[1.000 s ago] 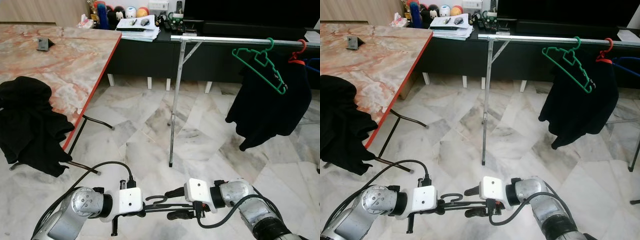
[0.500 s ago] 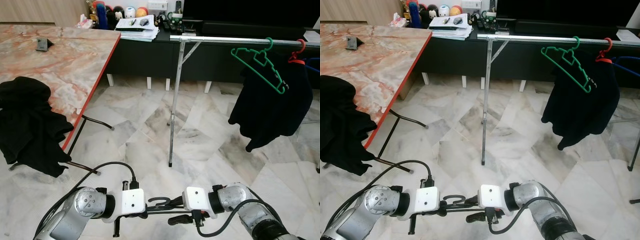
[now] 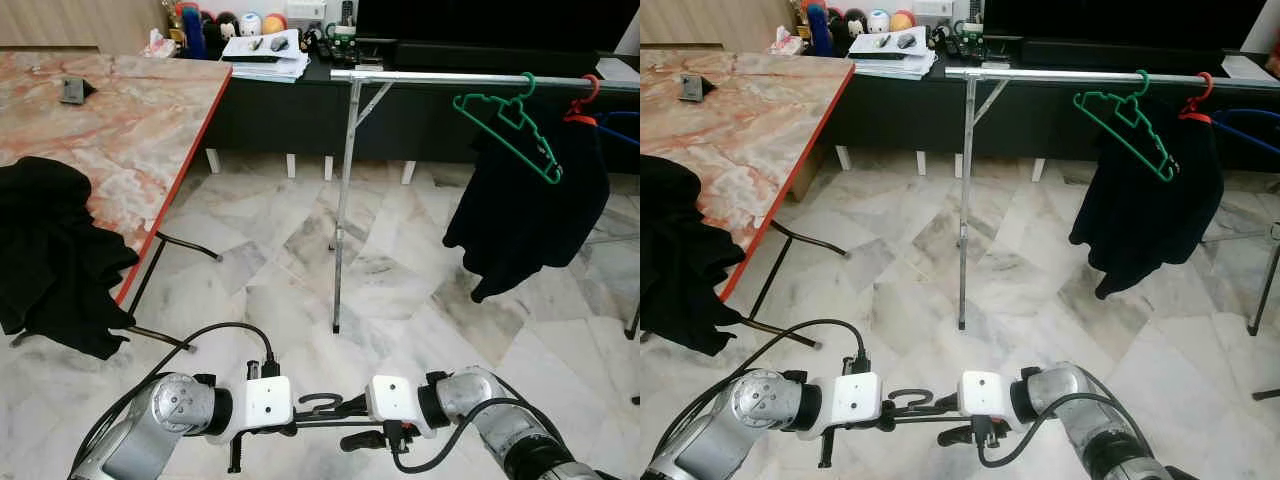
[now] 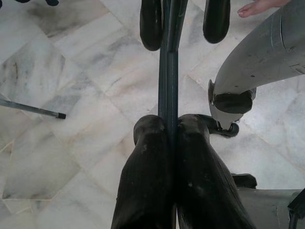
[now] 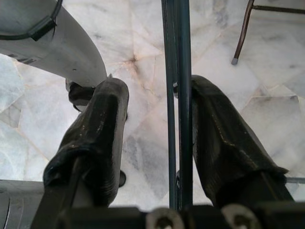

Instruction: Hang hanger

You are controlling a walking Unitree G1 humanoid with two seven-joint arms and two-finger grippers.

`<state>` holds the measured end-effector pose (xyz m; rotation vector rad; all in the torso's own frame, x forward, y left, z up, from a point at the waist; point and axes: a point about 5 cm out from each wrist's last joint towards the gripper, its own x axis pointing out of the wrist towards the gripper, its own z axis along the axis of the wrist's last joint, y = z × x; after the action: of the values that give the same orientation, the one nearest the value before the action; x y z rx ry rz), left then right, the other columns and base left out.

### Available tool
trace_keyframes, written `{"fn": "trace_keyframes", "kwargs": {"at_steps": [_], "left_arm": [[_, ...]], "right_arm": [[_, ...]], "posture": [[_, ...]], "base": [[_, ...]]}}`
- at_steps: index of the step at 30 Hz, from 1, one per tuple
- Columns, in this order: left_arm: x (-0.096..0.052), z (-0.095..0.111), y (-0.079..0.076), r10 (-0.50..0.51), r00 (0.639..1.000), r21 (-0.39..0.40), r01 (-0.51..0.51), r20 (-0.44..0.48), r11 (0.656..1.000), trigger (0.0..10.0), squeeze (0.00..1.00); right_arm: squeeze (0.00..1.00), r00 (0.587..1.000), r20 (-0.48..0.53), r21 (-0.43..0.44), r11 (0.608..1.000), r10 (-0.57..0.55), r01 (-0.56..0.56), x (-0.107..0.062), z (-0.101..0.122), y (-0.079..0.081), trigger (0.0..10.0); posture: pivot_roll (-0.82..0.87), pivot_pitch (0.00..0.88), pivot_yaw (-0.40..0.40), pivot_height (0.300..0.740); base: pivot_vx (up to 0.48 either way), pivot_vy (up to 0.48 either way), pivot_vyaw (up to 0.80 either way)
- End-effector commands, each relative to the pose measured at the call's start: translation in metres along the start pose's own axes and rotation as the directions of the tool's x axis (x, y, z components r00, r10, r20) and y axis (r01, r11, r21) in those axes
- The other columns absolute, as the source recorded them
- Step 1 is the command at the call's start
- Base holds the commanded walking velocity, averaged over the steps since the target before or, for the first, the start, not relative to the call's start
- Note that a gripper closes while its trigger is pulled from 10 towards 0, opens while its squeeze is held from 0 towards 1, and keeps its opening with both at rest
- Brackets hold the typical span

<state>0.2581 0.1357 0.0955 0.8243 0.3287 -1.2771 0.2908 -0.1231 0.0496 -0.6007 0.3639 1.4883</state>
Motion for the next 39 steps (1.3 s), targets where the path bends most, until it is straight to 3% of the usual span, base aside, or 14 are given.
{"fn": "trace_keyframes", "kwargs": {"at_steps": [1, 3, 4, 6, 37, 38, 39], "left_arm": [[-0.0007, 0.0042, -0.0001, -0.005, 1.000, 0.022, 0.005, -0.003, 1.000, 10.0, 0.00], [-0.0007, 0.0045, -0.0003, -0.005, 1.000, 0.022, 0.005, -0.003, 1.000, 10.0, 0.00], [-0.0006, 0.0046, -0.0004, -0.005, 1.000, 0.022, 0.005, -0.002, 1.000, 10.0, 0.00], [-0.0005, 0.0048, -0.0005, -0.004, 1.000, 0.022, 0.004, -0.001, 1.000, 10.0, 0.00], [0.0016, 0.0074, -0.0024, -0.022, 1.000, 0.032, 0.021, 0.020, 0.999, 10.0, 0.01], [0.0016, 0.0084, -0.0028, -0.026, 0.999, 0.027, 0.025, 0.031, 0.999, 10.0, 0.97], [0.0010, 0.0093, -0.0031, -0.030, 0.999, 0.016, 0.030, 0.043, 0.999, 10.0, 1.00]], "right_arm": [[0.00, 1.000, -0.011, -0.015, 1.000, 0.001, -0.001, 0.0015, 0.0009, -0.0010, 10.0], [0.00, 1.000, -0.007, -0.010, 1.000, -0.012, 0.012, 0.0021, 0.0011, -0.0018, 10.0], [0.00, 1.000, -0.004, -0.008, 1.000, -0.018, 0.018, 0.0024, 0.0012, -0.0021, 6.2], [0.00, 1.000, 0.000, -0.002, 1.000, -0.026, 0.026, 0.0028, 0.0011, -0.0024, 0.0], [0.00, 0.995, 0.031, 0.058, 0.994, -0.093, 0.091, -0.0002, -0.0021, -0.0064, 0.0], [0.00, 0.995, 0.031, 0.059, 0.994, -0.092, 0.090, -0.0002, -0.0022, -0.0063, 0.0], [0.00, 0.995, 0.031, 0.059, 0.994, -0.091, 0.089, -0.0002, -0.0022, -0.0062, 0.0]], "posture": [[0.09, 0.176, -0.057, 0.740], [0.09, 0.176, -0.058, 0.740], [0.09, 0.176, -0.058, 0.740], [0.09, 0.176, -0.058, 0.740], [0.09, 0.164, -0.057, 0.740], [0.09, 0.164, -0.057, 0.740], [0.09, 0.161, -0.057, 0.740]], "base": [[0.000, 0.000, 0.00], [0.000, 0.000, 0.00], [0.000, 0.000, 0.00], [0.000, 0.000, 0.00], [0.000, 0.000, 0.00], [0.000, 0.000, 0.00], [0.000, 0.000, 0.00]]}}
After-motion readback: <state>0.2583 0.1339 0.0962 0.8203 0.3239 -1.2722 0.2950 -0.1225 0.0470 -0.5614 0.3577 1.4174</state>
